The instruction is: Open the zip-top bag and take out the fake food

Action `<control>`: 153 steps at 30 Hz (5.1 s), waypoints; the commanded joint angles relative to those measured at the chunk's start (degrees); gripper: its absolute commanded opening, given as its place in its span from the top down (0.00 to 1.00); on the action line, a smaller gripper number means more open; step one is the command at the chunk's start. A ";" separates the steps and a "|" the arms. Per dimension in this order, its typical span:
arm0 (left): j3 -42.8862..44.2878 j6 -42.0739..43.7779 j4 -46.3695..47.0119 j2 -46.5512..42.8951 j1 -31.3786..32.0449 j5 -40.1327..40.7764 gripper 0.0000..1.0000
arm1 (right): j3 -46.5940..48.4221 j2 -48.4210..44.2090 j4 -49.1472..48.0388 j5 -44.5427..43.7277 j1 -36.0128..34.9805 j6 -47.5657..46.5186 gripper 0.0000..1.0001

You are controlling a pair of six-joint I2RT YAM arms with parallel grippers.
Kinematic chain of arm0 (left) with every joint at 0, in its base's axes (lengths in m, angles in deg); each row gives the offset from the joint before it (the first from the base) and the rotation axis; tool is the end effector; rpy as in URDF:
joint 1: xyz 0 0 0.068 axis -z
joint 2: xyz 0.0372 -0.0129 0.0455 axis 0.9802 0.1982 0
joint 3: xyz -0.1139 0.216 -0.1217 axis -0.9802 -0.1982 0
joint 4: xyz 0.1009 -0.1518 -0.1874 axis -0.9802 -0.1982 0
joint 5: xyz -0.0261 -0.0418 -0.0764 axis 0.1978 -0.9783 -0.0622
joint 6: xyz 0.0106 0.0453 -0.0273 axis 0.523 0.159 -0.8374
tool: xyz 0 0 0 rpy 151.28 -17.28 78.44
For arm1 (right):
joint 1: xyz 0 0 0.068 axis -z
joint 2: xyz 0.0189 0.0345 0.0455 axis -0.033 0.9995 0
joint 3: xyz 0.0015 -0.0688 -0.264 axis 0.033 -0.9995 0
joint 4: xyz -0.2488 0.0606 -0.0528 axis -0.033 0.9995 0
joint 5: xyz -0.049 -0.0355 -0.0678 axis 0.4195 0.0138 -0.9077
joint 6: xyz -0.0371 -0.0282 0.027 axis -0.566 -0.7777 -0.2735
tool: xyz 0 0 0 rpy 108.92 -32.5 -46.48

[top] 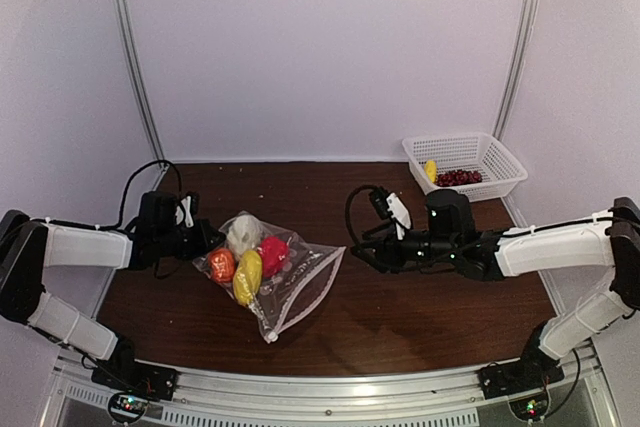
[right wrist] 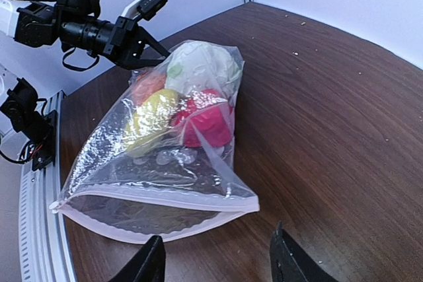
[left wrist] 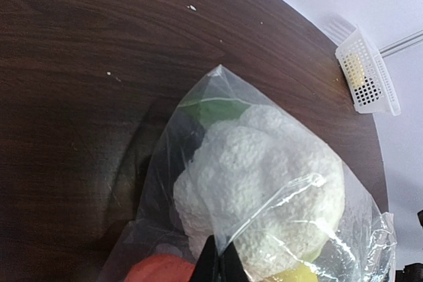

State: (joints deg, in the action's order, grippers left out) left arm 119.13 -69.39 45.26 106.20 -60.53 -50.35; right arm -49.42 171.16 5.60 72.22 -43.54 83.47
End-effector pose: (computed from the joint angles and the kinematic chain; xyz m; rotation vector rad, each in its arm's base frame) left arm 0.2468 -0.0915 0.1650 -0.3206 2.2905 -0.9083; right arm 0.2016 0.2243 0.2153 -0.9151 1.8329 0.9905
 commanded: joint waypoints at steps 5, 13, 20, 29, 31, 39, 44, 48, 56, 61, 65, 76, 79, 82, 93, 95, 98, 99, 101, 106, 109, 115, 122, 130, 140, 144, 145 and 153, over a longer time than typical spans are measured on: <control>-0.58 -0.06 0.70 -0.28 -0.46 -1.14 1.00 | -1.32 3.95 -4.77 -4.11 -10.33 1.70 0.50; -0.72 -0.28 1.22 0.03 -0.46 -1.66 1.00 | 1.82 13.88 -10.20 -6.30 -14.71 3.87 0.66; -1.58 -0.69 2.79 0.38 -0.46 -2.71 1.00 | 6.59 21.10 -14.58 -8.22 -14.86 7.23 0.70; -2.86 -1.19 4.39 0.19 -0.46 -3.87 1.00 | 14.03 30.77 -18.95 -7.41 -14.70 16.69 0.73; -3.36 -1.42 5.23 0.37 -0.46 -3.97 1.00 | 15.76 33.15 -20.35 -5.54 -14.49 19.13 0.73; -4.50 -2.45 8.22 1.85 -0.38 -5.53 1.00 | 17.62 41.00 -32.82 -0.49 -11.41 32.03 0.73; -5.20 -2.69 9.51 2.65 -0.17 -6.18 1.00 | 20.61 45.35 -37.50 1.65 -11.35 38.10 0.73; -5.46 -2.83 9.84 3.16 0.68 -5.85 1.00 | 22.75 47.97 -40.51 3.15 -11.37 42.15 0.70; -6.12 -7.53 10.78 4.76 6.89 1.78 1.00 | 25.60 50.30 -40.91 3.87 -13.09 45.46 0.57; -5.98 -13.06 11.12 6.10 14.66 10.25 1.00 | 26.24 50.68 -38.24 2.32 -14.35 45.31 0.52; -5.58 -16.05 13.39 8.40 18.50 12.69 1.00 | 26.56 51.13 -37.45 1.83 -14.51 45.51 0.50; -5.23 -19.59 16.08 12.25 20.72 13.72 1.00 | 28.57 51.76 -37.78 3.78 -15.04 46.21 0.46; -5.58 -19.36 15.34 10.99 20.51 15.03 1.00 | 26.43 50.84 -40.32 3.35 -14.46 47.54 0.58; -5.89 -18.54 13.60 8.44 19.46 15.57 1.00 | 22.81 49.17 -44.12 3.27 -13.39 49.37 0.66; -7.15 -13.71 5.40 -0.54 11.29 15.70 1.00 | 9.69 43.00 -53.79 2.62 -10.64 51.68 0.73; -7.58 -13.07 4.62 -1.72 10.01 15.38 1.00 | 7.14 41.57 -55.01 2.09 -9.92 51.94 0.74; -7.96 -12.44 4.13 -2.80 8.39 14.90 1.00 | 3.51 39.26 -55.09 1.36 -9.06 51.47 0.74; -8.10 -12.20 4.15 -2.92 8.03 14.67 1.00 | 2.57 38.47 -54.96 1.32 -8.78 51.37 0.74; -8.03 -11.88 3.97 -2.84 7.36 14.16 1.00 | 0.87 36.96 -54.19 0.99 -8.21 50.95 0.74; -7.70 -11.30 4.34 -2.41 6.28 13.35 1.00 | -4.37 32.38 -51.62 -0.25 -6.22 49.20 0.74; -7.54 -11.15 5.02 -1.74 5.88 12.63 1.00 | -7.64 29.33 -50.38 -0.29 -4.11 47.78 0.74; -6.85 -10.90 5.88 0.12 5.45 11.55 1.00 | -10.97 20.07 -38.44 -0.42 0.97 40.38 0.75; -6.08 -10.43 6.53 1.73 5.07 10.55 1.00 | -8.91 5.91 -18.03 -0.46 11.62 27.07 0.75; -6.83 -11.18 8.76 3.21 4.81 9.65 1.00 | 2.82 1.44 -6.73 -1.88 29.20 19.34 0.75; -7.86 -11.58 9.78 3.22 4.31 9.30 1.00 | 24.99 14.13 2.44 -12.56 37.27 10.22 0.72; -8.05 -11.58 9.90 3.32 4.11 9.22 1.00 | 30.38 19.43 3.10 -13.41 39.35 9.59 0.72; -8.10 -11.59 10.00 3.29 4.11 9.17 1.00 | 31.76 20.80 3.18 -13.24 39.68 9.53 0.72; -7.97 -12.01 10.88 4.36 4.10 8.31 1.00 | 40.68 32.12 2.87 -14.66 41.62 10.16 0.71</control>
State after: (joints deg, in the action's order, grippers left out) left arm 111.91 -81.13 54.44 109.28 -55.89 -41.35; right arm -12.40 199.49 8.05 59.52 -2.71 93.68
